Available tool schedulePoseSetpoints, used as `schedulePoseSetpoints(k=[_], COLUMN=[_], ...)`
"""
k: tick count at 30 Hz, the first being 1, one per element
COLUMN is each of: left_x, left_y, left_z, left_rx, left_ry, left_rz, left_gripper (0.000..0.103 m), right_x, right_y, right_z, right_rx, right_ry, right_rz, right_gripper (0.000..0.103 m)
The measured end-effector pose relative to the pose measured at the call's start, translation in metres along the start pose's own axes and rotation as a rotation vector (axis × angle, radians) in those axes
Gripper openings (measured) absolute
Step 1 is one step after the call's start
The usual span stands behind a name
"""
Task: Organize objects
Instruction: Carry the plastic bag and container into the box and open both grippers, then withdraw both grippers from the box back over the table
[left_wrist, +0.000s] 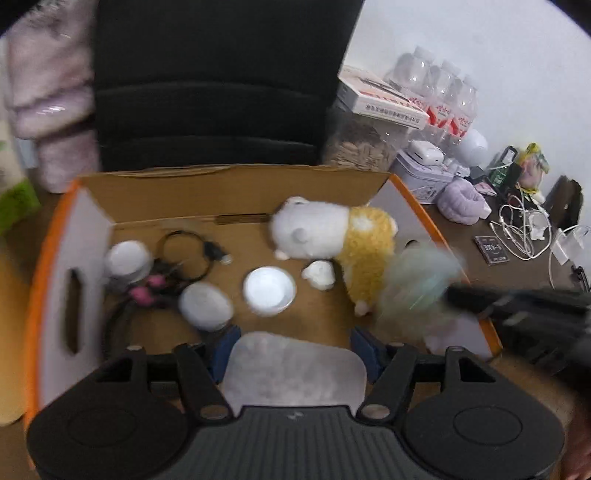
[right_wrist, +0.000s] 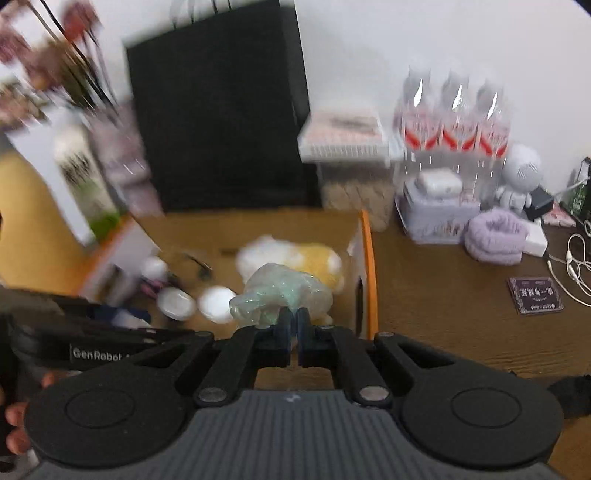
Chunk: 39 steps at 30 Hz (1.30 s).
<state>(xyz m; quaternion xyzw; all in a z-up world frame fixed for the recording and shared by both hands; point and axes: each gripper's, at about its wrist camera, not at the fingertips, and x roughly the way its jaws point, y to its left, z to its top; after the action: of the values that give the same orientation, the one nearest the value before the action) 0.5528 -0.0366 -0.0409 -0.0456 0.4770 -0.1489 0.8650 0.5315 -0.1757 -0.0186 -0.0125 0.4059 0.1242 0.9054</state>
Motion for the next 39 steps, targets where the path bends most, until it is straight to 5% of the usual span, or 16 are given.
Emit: schedulePoseSetpoints(k=[5, 7, 9, 10, 15, 20, 26, 29, 31, 34, 39], left_x=[0.016, 0.027, 0.023, 0.015, -0.075, -0.173, -0.256, -0.264, -0.258, -0.253, -0.258], left_y=[-0.009, -0.016, -0.017, -0.015, -0.015, -0.032, -0.044, -0.044, -0.047, -0.049, -0.034], left_z=[-0.014, -0.027, -0.035, -0.035, -0.029, -0.048, -0.146, -0.213, -0.250, -0.301, -0.360], left_rx=[-0.064, -0.078, -0.068, -0.079, -0.105, -0.012, 0.103, 0.110, 0.165, 0.212, 0.103], left_ry=[-0.071, -0.050, -0.038, -0.060, -0.306, -0.444, -0.568, -0.614, -0.564, -0.549, -0.497], left_rz=[0.075, 0.086, 0.027, 0.002, -0.085, 0.087, -0.021, -0.081, -0.112, -0.055, -0.105], left_gripper=[0.070, 0.080, 0.082, 0.082, 0.083, 0.087, 0.100, 0.103, 0.103, 0.103, 0.103], right_x=[0.029, 0.017, -0.004, -0.017, -0.075, -0.128, -0.191, -0.208, -0.213, -0.223, -0.245], right_y=[0.004, 0.003, -0.001, -0.002, -0.001, 0.004, 0.009, 0.022, 0.032, 0.053, 0.083], right_z=[-0.019, -0.027, -0.033, -0.035, -0.032, -0.037, -0.081, -0.125, -0.154, -0.203, -0.271], right_rx=[-0.033, -0.016, -0.010, 0.000, -0.008, -0.019, 0.029, 0.082, 0.108, 0.096, -0.002], right_ry=[0.043, 0.011, -0.056, -0.088, -0.215, -0.294, -0.402, -0.421, -0.416, -0.419, -0.285], right_rz=[-0.079, -0.091, -0.072, -0.046, -0.062, -0.039, 0.016, 0.100, 0.148, 0.122, 0.172], right_gripper=[0.006, 0.014, 0.052, 0.057, 0.077, 0.082, 0.092, 0.098, 0.099, 0.103, 0.103])
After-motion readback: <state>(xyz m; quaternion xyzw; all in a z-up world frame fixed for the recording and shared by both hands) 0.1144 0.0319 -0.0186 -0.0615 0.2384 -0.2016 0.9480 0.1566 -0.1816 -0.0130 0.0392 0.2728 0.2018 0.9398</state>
